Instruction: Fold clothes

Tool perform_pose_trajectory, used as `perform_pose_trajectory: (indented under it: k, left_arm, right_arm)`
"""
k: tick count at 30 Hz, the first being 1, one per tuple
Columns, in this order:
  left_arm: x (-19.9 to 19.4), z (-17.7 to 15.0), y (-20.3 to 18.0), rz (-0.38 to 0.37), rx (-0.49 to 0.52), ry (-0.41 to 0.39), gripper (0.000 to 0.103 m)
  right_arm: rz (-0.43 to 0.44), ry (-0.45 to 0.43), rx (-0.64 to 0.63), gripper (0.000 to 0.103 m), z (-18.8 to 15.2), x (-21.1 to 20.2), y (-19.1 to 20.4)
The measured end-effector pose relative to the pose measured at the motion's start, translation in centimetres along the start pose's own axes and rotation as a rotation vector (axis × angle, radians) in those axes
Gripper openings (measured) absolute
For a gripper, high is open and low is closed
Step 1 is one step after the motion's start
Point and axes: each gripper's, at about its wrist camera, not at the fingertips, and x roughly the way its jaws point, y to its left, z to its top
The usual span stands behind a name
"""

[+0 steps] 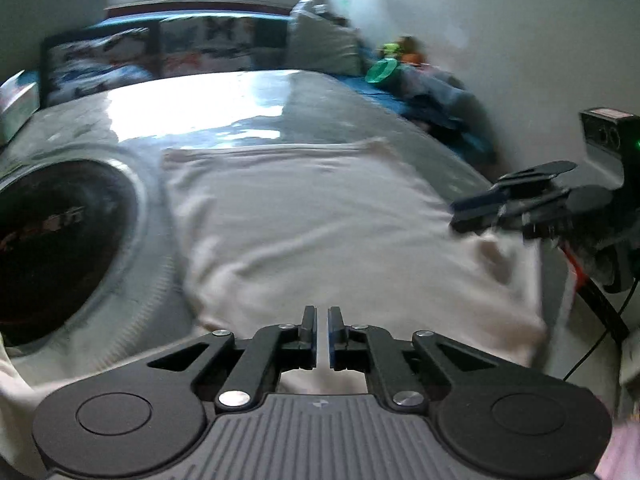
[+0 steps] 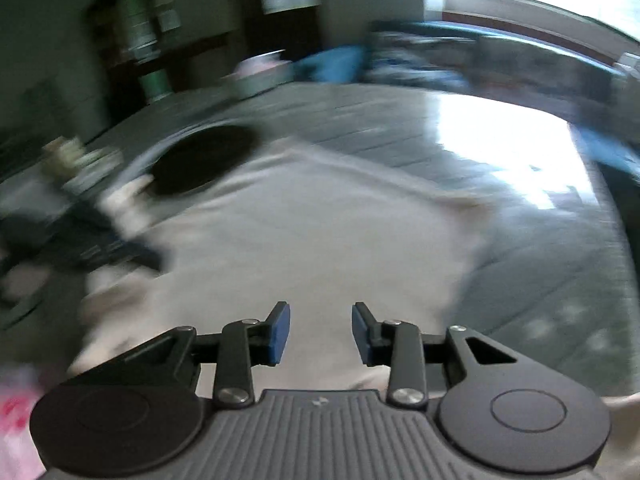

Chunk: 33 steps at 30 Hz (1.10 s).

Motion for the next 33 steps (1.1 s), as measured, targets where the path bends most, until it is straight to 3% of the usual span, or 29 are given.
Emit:
perform_pose_trajectory:
  k: [5, 12, 13, 15, 17, 23, 25, 26, 31, 33]
  left_arm:
    - [0.4, 0.3, 2.9, 0.045, -0.077, 0.005, 0.006]
    - [-0.1, -0.2, 3.5, 0.066, -0.074, -0.010, 0.006]
    - [-0.1, -0.2, 3.4, 0.065, -0.062, -0.013, 0.006]
    - [-0.1, -0.3, 3.1, 0.087, -0.048, -0.022, 0.006]
    - [0.2, -0.2, 3.1, 0.104, -0.051, -0.028, 0.006]
    - [0.3, 0.2, 3.9, 0.144, -0.063, -0.046, 0.006]
    - [0.4, 0.4, 3.9, 0.150, -0.056, -0.047, 0.006]
    - [0.4, 0.5, 4.0, 0.152, -0.053, -0.047, 0.006]
    - [0.6, 1.0, 4.1, 0.165, -0.036, -0.048, 0.006]
    - [0.6, 1.1, 4.2, 0.168, -0.029, -0.048, 0.006]
  right_arm:
    - [-0.147, -0.020, 0.110, 0.039, 2.5, 2.7, -5.9]
    - [-0.180, 0.002, 0.120, 0.037, 4.7, 6.6, -7.9]
    - [-0.183, 0.005, 0.119, 0.034, 4.9, 7.1, -8.1]
    - [-0.188, 0.011, 0.116, 0.014, 5.6, 8.2, -8.4]
    - [-0.190, 0.006, 0.107, 0.010, 6.3, 8.6, -8.3]
    - [-0.195, -0.014, 0.090, 0.010, 7.6, 9.4, -8.2]
    - [-0.197, -0.021, 0.084, 0.014, 8.1, 9.7, -8.2]
    - [-0.198, -0.024, 0.081, 0.021, 8.3, 9.8, -8.2]
    - [-0.199, -0.040, 0.067, 0.023, 9.3, 10.2, -8.1]
    - [-0.174, -0.041, 0.057, 0.023, 8.4, 8.3, -7.6]
